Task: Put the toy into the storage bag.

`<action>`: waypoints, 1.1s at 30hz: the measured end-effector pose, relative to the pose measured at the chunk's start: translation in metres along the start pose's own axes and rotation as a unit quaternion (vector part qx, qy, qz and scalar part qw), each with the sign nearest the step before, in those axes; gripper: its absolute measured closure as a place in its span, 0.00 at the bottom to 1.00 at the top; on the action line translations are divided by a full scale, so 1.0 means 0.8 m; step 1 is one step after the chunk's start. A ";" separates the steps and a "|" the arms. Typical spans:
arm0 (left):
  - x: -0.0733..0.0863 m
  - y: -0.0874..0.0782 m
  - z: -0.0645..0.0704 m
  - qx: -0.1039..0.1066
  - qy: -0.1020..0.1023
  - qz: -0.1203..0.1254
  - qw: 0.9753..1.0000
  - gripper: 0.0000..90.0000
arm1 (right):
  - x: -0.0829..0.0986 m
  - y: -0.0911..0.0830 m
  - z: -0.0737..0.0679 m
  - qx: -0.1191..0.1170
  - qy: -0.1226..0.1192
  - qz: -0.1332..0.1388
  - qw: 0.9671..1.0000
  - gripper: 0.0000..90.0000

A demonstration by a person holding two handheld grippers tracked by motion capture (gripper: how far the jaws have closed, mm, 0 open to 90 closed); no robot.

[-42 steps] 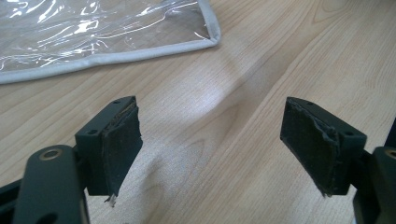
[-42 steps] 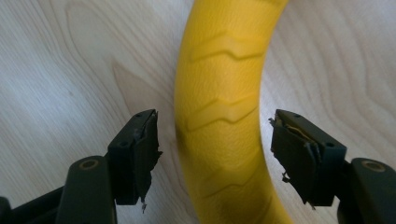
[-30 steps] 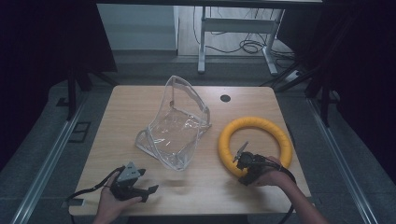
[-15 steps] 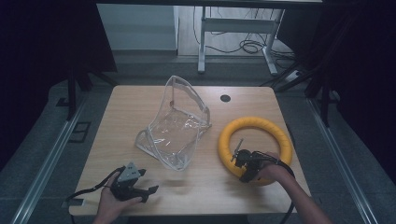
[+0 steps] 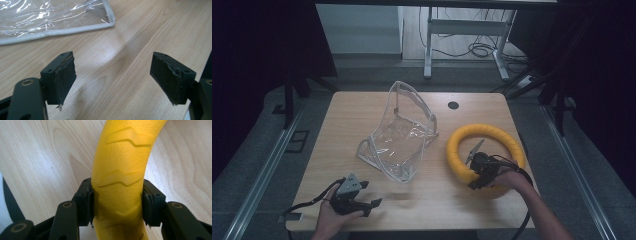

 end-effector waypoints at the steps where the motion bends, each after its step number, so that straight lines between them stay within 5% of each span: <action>1: 0.000 0.000 0.000 0.000 0.000 0.000 1.000 0.23 | -0.001 -0.002 0.001 -0.001 0.004 0.005 1.000 0.57; 9: -0.001 -0.002 0.000 -0.002 0.001 0.003 1.000 0.23 | -0.004 -0.027 0.015 -0.016 0.030 0.056 0.998 0.57; 18: -0.002 -0.004 -0.001 -0.003 0.000 0.006 1.000 0.23 | -0.001 -0.057 0.032 -0.029 0.071 0.114 0.991 0.57; 28: -0.003 -0.005 -0.002 -0.004 0.000 0.008 1.000 0.23 | 0.002 -0.088 0.048 -0.021 0.104 0.177 0.979 0.57; 33: -0.003 -0.004 -0.002 -0.004 0.000 0.008 1.000 0.23 | -0.001 -0.105 0.050 -0.021 0.115 0.215 0.970 0.57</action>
Point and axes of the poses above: each handheld gripper's, and its own axes: y roughly forward along the jaws, x roughly out of its underside, z roughly to its right, the point moved 5 cm from there along y, roughly forward along the jaws, and after that the axes turned 12 degrees about x, right-handed, at the moved point
